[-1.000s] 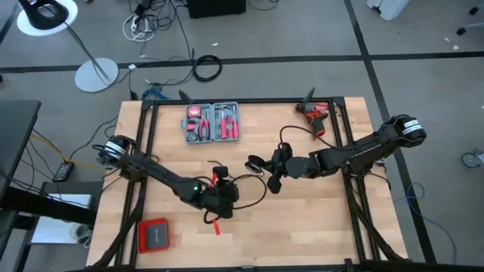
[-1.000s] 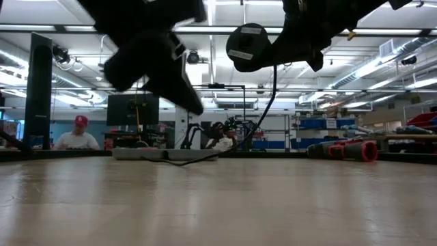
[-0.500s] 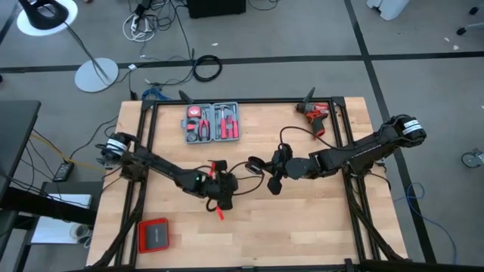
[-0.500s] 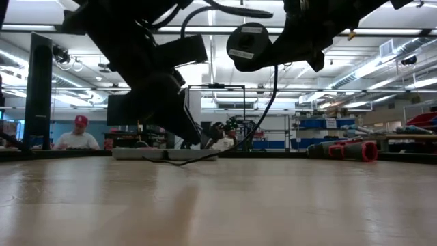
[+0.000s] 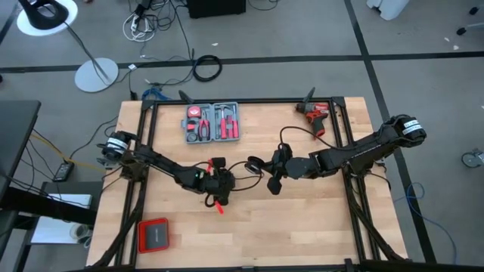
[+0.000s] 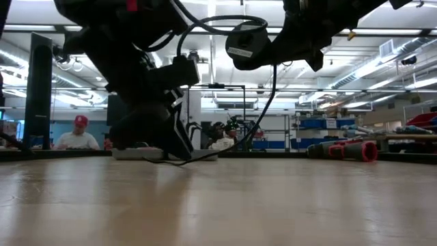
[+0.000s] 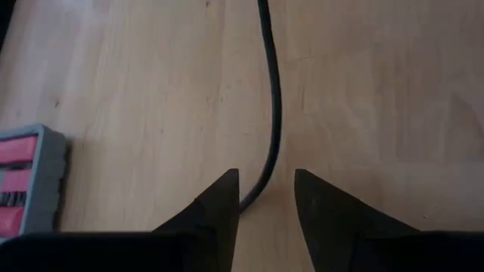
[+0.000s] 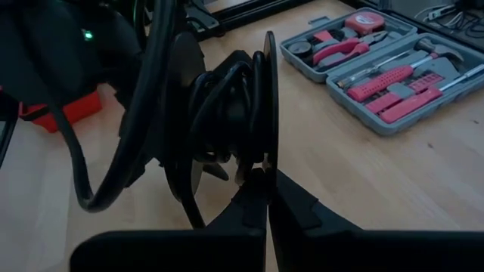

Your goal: Coil cords

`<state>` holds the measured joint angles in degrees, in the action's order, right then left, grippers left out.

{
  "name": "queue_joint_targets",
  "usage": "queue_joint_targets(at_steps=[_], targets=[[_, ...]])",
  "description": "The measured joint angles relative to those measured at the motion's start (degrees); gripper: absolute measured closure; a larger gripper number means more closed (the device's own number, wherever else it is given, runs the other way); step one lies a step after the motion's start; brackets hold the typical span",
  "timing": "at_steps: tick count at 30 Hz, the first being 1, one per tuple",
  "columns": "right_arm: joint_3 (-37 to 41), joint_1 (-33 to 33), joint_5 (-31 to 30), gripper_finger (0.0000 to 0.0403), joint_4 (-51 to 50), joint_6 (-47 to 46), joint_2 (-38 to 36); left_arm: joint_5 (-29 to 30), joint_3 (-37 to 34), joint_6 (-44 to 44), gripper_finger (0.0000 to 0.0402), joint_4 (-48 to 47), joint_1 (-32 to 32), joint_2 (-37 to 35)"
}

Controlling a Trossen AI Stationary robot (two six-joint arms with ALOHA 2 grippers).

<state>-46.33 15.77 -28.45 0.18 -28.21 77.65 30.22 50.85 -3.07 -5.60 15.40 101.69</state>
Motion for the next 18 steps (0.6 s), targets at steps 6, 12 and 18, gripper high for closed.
queue_joint_targets(at_steps=[6, 12, 18], targets=[[0.00, 0.02, 0.00, 0.0403, 0.05, 0.02, 0.00, -0.07, -2.29, 3.12, 0.0269, 3.44, -0.57, 0.00], [0.02, 0.00, 0.00, 0.0403, 0.16, 0.07, 0.00, -0.54, -4.67, 5.39, 0.0269, 5.60, -1.47, -0.05], [0.02, 0.00, -0.02, 0.0403, 0.18, 0.07, 0.00, -0.97, -5.11, 4.22, 0.0269, 7.68, -2.60, -0.07]])
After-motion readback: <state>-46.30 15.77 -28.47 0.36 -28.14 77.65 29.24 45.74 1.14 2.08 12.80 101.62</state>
